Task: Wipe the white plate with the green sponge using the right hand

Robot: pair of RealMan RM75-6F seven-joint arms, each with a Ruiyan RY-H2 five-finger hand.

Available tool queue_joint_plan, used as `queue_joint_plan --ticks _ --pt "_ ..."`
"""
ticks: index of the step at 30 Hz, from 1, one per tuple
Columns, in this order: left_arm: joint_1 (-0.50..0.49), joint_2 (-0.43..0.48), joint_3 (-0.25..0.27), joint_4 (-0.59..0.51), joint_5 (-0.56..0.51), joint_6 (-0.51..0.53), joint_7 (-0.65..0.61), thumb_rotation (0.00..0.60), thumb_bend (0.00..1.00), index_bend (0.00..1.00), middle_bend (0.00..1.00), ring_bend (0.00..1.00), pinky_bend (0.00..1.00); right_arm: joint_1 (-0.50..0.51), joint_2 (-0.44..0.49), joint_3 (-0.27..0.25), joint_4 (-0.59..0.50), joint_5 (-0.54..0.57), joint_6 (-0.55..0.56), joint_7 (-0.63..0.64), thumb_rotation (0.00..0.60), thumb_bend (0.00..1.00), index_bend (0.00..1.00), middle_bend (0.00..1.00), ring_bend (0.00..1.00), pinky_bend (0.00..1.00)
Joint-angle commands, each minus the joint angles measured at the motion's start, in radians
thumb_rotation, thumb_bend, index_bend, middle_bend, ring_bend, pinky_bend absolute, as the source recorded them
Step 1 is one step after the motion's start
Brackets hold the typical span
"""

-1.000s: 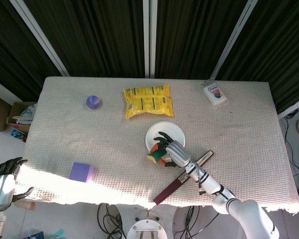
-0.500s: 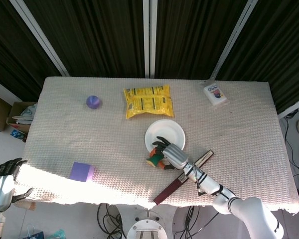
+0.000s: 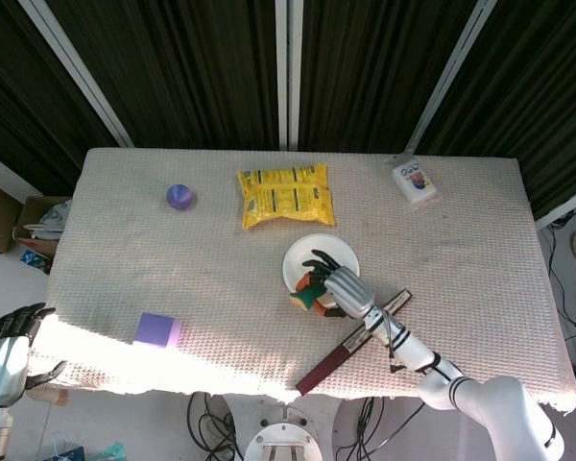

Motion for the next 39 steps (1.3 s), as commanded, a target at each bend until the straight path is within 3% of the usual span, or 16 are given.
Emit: queue_joint_plan --ticks 1,12,21,25,28,34,39 --pt "0.000 0.000 0.000 0.001 -0.001 -0.001 -0.001 0.600 0.12 0.20 0.14 0.12 0.14 -0.015 -0.024 -0.020 0.024 -0.001 -0.021 0.007 0.600 0.47 0.58 0.43 0.17 0.00" --pt "0.001 0.000 0.001 0.005 -0.003 -0.003 -0.010 0.600 0.12 0.20 0.14 0.12 0.14 -0.034 -0.086 -0.027 0.175 -0.006 -0.008 0.029 0.600 0.48 0.58 0.43 0.17 0.00" --pt "0.001 0.002 0.002 0.007 0.004 0.001 -0.019 0.600 0.12 0.20 0.14 0.12 0.14 -0.022 -0.039 0.008 0.149 0.005 0.048 0.033 0.600 0.48 0.58 0.43 0.17 0.00" --pt "0.002 0.004 0.003 0.005 0.006 0.003 -0.018 0.600 0.12 0.20 0.14 0.12 0.14 -0.014 0.011 0.026 0.108 0.009 0.076 -0.002 0.600 0.48 0.58 0.43 0.17 0.00" --pt "-0.001 0.007 0.003 0.001 0.007 -0.001 -0.013 0.600 0.12 0.20 0.14 0.12 0.14 -0.008 0.101 0.048 0.040 0.025 0.069 -0.104 0.600 0.47 0.58 0.43 0.17 0.00" --pt "-0.012 0.007 0.002 -0.010 0.020 -0.007 -0.004 0.600 0.12 0.20 0.14 0.12 0.14 -0.016 0.315 0.091 -0.171 0.126 -0.087 -0.373 0.600 0.44 0.54 0.42 0.15 0.00" --pt "-0.015 0.007 0.003 -0.013 0.026 -0.008 0.001 0.600 0.12 0.20 0.14 0.12 0.14 -0.021 0.356 0.128 -0.203 0.234 -0.231 -0.453 0.600 0.42 0.51 0.40 0.15 0.00"
